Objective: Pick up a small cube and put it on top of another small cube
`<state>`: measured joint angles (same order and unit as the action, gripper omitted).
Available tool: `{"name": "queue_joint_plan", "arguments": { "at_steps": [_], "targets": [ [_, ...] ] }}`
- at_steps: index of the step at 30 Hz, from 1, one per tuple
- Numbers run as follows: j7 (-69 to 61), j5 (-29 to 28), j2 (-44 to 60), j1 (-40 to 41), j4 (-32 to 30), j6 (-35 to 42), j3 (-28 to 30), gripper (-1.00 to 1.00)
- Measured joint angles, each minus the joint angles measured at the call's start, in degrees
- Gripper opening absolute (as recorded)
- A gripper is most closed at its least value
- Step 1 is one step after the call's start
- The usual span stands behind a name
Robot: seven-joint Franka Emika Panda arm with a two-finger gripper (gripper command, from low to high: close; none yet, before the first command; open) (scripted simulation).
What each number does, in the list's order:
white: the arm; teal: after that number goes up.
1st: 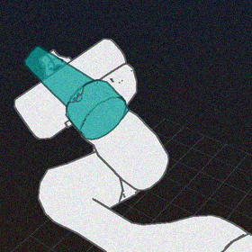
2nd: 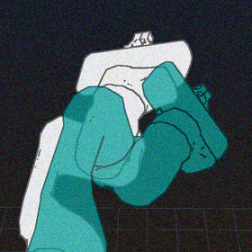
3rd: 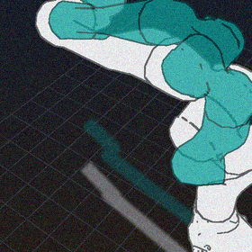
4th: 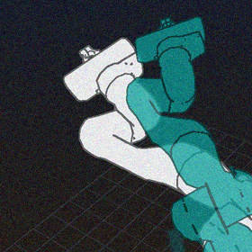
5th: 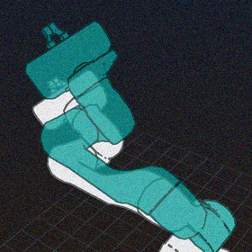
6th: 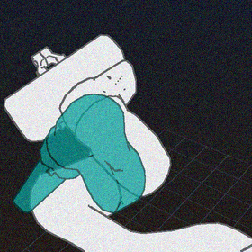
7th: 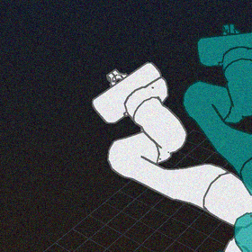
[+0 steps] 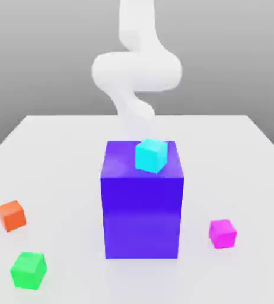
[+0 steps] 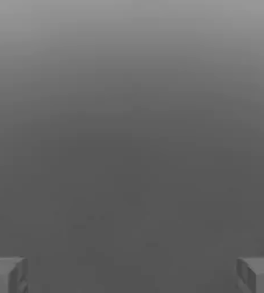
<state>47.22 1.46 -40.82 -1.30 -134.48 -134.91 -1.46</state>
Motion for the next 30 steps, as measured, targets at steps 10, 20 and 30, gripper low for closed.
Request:
{"name": "queue_joint_plan", "arguments": {
  "at_steps": [10,20,30],
  "targets": [
    [7.95,-2.64,20.68,-5.66,-12.74,-17.17,-14.33,0.0],
    [23.42,-6.61,42.23,-9.94,-22.75,-27.53,-18.68,0.0],
    [34.7,-19.3,58.56,-20.28,-21.7,-38.58,-5.38,-1.0]
  ]
}}
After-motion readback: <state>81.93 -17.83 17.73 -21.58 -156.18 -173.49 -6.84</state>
